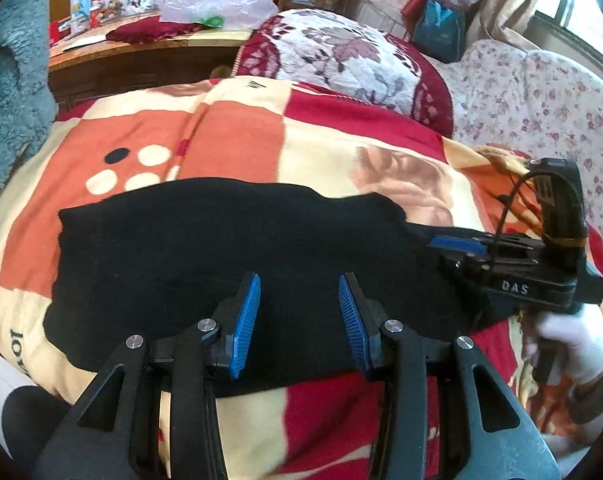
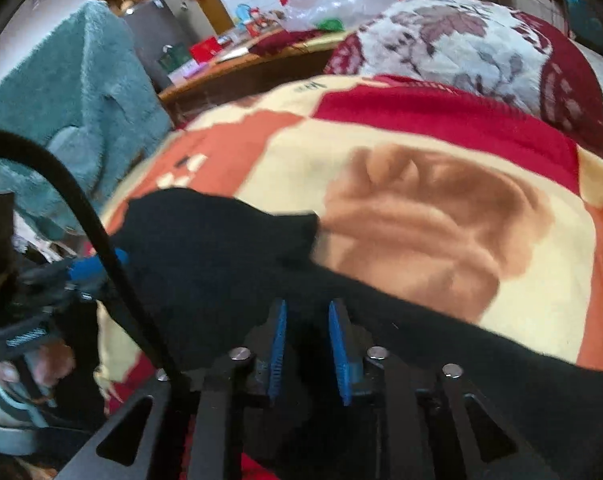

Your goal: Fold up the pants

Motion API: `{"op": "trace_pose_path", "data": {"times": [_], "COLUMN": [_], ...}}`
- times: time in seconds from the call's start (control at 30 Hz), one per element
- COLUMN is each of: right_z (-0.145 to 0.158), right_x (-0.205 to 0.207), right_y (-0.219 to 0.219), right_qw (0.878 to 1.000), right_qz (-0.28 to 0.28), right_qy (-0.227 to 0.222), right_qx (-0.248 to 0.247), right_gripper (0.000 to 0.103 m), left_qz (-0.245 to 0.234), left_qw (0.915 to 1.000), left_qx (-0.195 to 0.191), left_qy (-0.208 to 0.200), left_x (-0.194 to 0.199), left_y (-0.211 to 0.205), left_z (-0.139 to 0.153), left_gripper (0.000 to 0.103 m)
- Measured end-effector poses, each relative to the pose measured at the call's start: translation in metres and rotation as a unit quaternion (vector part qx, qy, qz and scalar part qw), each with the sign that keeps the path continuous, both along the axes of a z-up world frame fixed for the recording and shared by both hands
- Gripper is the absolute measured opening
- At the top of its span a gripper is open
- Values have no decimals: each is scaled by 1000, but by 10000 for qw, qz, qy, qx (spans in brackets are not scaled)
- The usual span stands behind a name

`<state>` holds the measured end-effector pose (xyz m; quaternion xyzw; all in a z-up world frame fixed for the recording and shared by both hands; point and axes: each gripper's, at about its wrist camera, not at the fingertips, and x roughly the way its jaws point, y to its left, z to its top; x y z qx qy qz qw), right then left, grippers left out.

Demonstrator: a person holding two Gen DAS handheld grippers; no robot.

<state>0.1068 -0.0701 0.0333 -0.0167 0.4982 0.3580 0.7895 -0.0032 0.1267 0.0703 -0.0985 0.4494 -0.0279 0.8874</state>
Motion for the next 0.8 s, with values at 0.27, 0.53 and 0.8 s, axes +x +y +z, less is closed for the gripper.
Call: {"op": "trace_pose_path", "data": {"times": [0.27,0.53,0.8], "right_z": [17,41,28], "right_x": [-11,-58,-87], "right_y": [-41,-90,-135], "right_qw": [9979,9928,9867], "right_qz": [-467,-966,-1558], "right_qy": [76,-79,227], "right_qx": [433,707,397], "right_gripper": [34,50,52], "left_qz": [-272,-715,-1025], "left_qw": [9996,9973,9946], "left_qx": [56,59,97], "left_qy": [-45,-166,-104], "left_x": [2,8,24], "left_y": [-28,-62,-93], "left_z": [3,11,11], "left_gripper": [40,40,40]}}
